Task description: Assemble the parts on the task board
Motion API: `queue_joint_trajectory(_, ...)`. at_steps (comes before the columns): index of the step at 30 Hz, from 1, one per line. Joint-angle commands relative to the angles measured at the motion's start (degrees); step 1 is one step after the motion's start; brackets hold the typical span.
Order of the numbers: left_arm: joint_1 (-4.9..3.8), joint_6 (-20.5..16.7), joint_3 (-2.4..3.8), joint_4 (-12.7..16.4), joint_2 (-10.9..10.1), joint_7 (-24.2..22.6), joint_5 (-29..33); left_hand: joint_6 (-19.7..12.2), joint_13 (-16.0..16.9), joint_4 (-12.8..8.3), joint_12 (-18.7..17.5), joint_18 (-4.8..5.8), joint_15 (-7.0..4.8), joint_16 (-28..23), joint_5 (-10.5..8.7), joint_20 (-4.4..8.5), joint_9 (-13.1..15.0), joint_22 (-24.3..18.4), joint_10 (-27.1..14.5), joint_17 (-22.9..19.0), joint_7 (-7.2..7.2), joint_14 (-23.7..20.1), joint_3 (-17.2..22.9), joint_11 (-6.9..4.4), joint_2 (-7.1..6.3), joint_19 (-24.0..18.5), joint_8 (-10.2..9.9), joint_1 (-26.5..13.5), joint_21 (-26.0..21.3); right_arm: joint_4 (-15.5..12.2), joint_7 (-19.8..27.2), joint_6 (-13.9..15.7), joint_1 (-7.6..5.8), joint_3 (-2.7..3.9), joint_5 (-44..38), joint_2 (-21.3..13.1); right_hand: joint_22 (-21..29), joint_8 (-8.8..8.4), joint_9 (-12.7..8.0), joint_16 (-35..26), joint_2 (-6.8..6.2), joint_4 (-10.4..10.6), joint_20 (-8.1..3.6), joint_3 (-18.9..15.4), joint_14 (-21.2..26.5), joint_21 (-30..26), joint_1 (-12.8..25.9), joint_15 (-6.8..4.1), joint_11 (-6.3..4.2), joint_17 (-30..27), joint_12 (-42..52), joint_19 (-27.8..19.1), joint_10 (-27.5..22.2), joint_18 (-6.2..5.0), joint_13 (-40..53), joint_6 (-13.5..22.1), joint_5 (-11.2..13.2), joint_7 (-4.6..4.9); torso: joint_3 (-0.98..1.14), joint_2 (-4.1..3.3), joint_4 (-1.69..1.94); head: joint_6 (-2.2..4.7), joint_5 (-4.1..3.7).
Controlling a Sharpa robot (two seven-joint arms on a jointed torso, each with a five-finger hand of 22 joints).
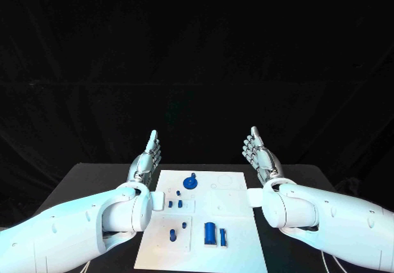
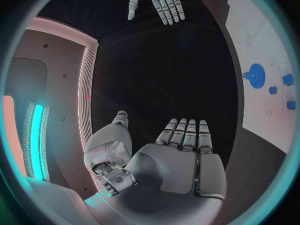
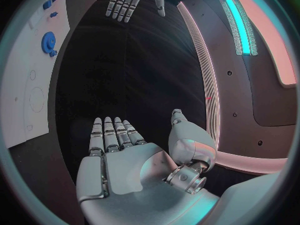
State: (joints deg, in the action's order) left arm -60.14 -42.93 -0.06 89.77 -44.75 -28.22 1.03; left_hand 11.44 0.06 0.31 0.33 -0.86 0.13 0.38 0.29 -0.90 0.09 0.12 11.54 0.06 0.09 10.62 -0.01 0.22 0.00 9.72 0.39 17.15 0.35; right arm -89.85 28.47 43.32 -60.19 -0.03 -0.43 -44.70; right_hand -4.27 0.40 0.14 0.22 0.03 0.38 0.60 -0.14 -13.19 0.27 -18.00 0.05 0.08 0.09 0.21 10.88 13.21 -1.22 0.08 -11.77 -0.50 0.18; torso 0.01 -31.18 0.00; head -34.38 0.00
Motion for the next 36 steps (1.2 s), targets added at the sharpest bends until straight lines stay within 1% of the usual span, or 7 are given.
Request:
queue_joint_trajectory(1,-0.02,-1.2,0.06,0.2,0.1,-1.6,-1.0,-3.7,-0.1,-0.3,-0.3,0.86,-0.13,-0.4,-0.29,0.90,-0.1,-0.1,-3.8,-0.1,-0.09,-3.5,0.0,-0.22,0.00,-3.2,-0.4,-5.6,-0.3,-0.1,1.3,0.8,0.03,0.03,0.4,0.0,4.3,-0.40,-0.1,-0.2,-0.03,-0.4,-0.60,0.1,4.4,-0.3,5.9,-0.05,-0.08,-0.1,-0.2,-3.6,-4.4,1.22,-0.1,3.9,0.5,-0.18,-0.01,0.00,0.00,0.00,0.00)
queue_joint_trajectory(14,-0.02,-1.2,0.06,0.2,0.1,-1.6,-1.0,-6.8,-0.1,-0.3,-0.3,0.86,-0.13,-0.4,-0.29,0.90,-0.1,-0.1,-6.8,-0.1,-0.09,-6.3,0.0,-0.22,0.00,-5.6,-0.4,-10.3,-0.3,-0.1,1.3,0.8,0.03,0.03,0.4,0.0,4.3,-0.40,-0.1,-0.2,-0.03,-0.4,-0.60,0.1,8.0,-0.3,10.8,-0.05,-0.08,-0.1,-0.2,-6.4,-7.9,1.22,-0.1,7.1,0.5,-0.18,-0.01,0.00,0.00,0.00,0.00)
queue_joint_trajectory(15,-0.02,-1.2,0.06,0.2,0.1,-1.6,-1.0,-6.9,-0.1,-0.3,-0.3,0.86,-0.13,-0.4,-0.29,0.90,-0.1,-0.1,-7.1,-0.1,-0.09,-6.4,0.0,-0.22,0.00,-9.7,-0.4,-10.7,-0.3,-0.1,1.3,0.8,0.03,0.03,0.4,0.0,4.3,-0.40,-0.1,-0.2,-0.03,-0.4,-0.60,0.1,8.1,-0.3,11.1,-0.05,-0.08,-0.1,-0.2,-6.7,-8.2,1.22,-0.1,7.2,0.5,-0.18,-0.01,0.00,0.00,0.00,0.00)
queue_joint_trajectory(16,-0.02,-1.2,0.06,0.2,0.1,-1.6,-1.0,-7.2,-0.1,-0.3,-0.3,0.86,-0.13,-0.4,-0.29,0.90,-0.1,-0.1,-7.2,-0.1,-0.09,-10.6,0.0,-0.22,0.00,-9.7,-0.4,-10.7,-0.3,-0.1,1.3,0.8,0.03,0.03,0.4,0.0,4.3,-0.40,-0.1,-0.2,-0.03,-0.4,-0.60,0.1,8.3,-0.3,11.4,-0.05,-0.08,-0.1,-0.2,-6.8,-8.3,1.22,-0.1,7.4,0.5,-0.18,-0.01,0.00,0.00,0.00,0.00)
queue_joint_trajectory(19,-0.02,-1.2,0.06,0.2,0.1,-1.6,-1.0,-11.4,-0.1,-0.3,-0.3,0.86,-0.13,-0.4,-0.29,0.90,-0.1,-0.1,-11.5,-0.1,-0.09,-10.6,0.0,-0.22,0.00,-9.7,-0.4,-11.5,-0.3,-0.1,1.3,0.8,0.03,0.03,0.4,0.0,4.3,-0.40,-0.1,-0.2,-0.03,-0.4,-0.60,0.1,13.2,-0.3,18.0,-0.05,-0.08,-0.1,-0.2,-10.9,-13.2,1.22,-0.1,11.8,0.5,-0.18,-0.01,0.00,0.00,0.00,0.00)
queue_joint_trajectory(24,-0.02,-1.2,0.06,0.2,0.1,-1.6,-1.0,-11.4,-0.1,-0.3,-0.3,0.86,-0.13,-0.4,-0.29,0.90,-0.1,-0.1,-11.5,-0.1,-0.09,-10.6,0.0,-0.22,0.00,-9.7,-0.4,-17.1,-0.3,-0.1,1.3,0.8,0.03,0.03,0.4,0.0,4.3,-0.40,-0.1,-0.2,-0.03,-0.4,-0.60,0.1,13.2,-0.3,18.0,-0.05,-0.08,-0.1,-0.2,-10.9,-13.2,1.22,-0.1,11.8,0.5,-0.18,-0.01,0.00,0.00,0.00,0.00)
queue_joint_trajectory(36,-0.02,-1.2,0.06,0.2,0.1,-1.6,-1.0,-11.4,-0.1,-0.3,-0.3,0.86,-0.13,-0.4,-0.29,0.90,-0.1,-0.1,-11.5,-0.1,-0.09,-10.6,0.0,-0.22,0.00,-9.7,-0.4,-17.1,-0.3,-0.1,1.3,0.8,0.03,0.03,0.4,0.0,4.3,-0.40,-0.1,-0.2,-0.03,-0.4,-0.60,0.1,13.2,-0.3,18.0,-0.05,-0.08,-0.1,-0.2,-10.9,-13.2,1.22,-0.1,11.8,0.5,-0.18,-0.01,0.00,0.00,0.00,0.00)
